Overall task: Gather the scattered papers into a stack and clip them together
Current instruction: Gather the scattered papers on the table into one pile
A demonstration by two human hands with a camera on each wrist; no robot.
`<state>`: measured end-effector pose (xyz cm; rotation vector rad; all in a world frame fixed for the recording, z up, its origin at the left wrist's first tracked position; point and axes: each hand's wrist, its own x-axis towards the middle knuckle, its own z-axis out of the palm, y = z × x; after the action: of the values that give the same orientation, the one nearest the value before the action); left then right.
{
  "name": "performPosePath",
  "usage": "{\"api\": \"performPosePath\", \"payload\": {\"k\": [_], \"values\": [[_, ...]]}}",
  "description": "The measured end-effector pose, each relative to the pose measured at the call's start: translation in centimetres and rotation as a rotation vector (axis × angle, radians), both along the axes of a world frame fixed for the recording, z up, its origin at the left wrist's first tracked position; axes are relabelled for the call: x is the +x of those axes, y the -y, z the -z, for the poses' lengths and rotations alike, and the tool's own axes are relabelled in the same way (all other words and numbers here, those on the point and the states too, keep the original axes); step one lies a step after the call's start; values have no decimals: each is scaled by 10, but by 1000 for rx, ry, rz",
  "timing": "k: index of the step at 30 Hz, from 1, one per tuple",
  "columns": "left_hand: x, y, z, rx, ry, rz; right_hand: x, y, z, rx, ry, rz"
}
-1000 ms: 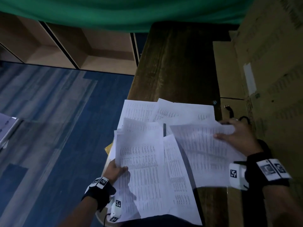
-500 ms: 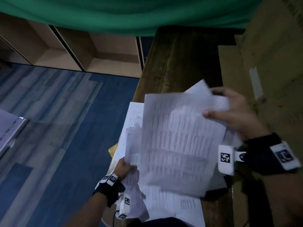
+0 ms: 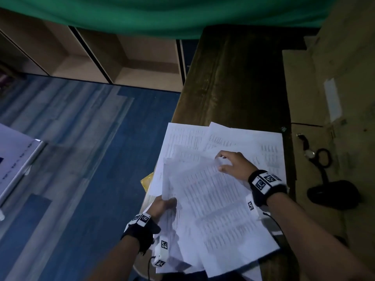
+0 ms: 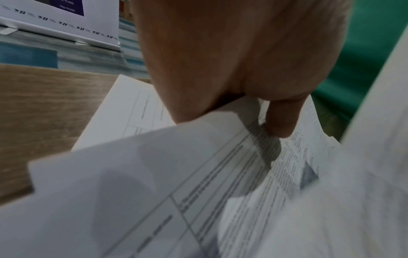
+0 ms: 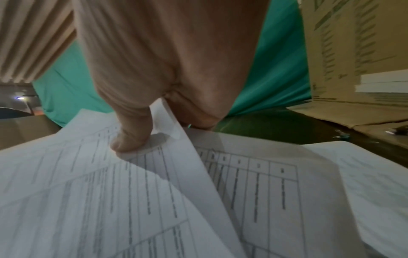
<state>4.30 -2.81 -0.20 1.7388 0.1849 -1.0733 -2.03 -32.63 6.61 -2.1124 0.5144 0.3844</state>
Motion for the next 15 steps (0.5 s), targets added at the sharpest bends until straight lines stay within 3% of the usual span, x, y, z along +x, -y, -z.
{"api": "performPosePath", "payload": {"k": [4,10,12,15], "values": [[-5,2,2,-8,2,-17,19,-22,2,-37,70,24],[-6,-6,10,134,134,247,19,-36,23,-100,102,11],[-7,-6,10,162,198,344,14,-34,28,-136,156,82],[-9,-5,12,208,220,340,1,-20,38,-266,278,260]]}}
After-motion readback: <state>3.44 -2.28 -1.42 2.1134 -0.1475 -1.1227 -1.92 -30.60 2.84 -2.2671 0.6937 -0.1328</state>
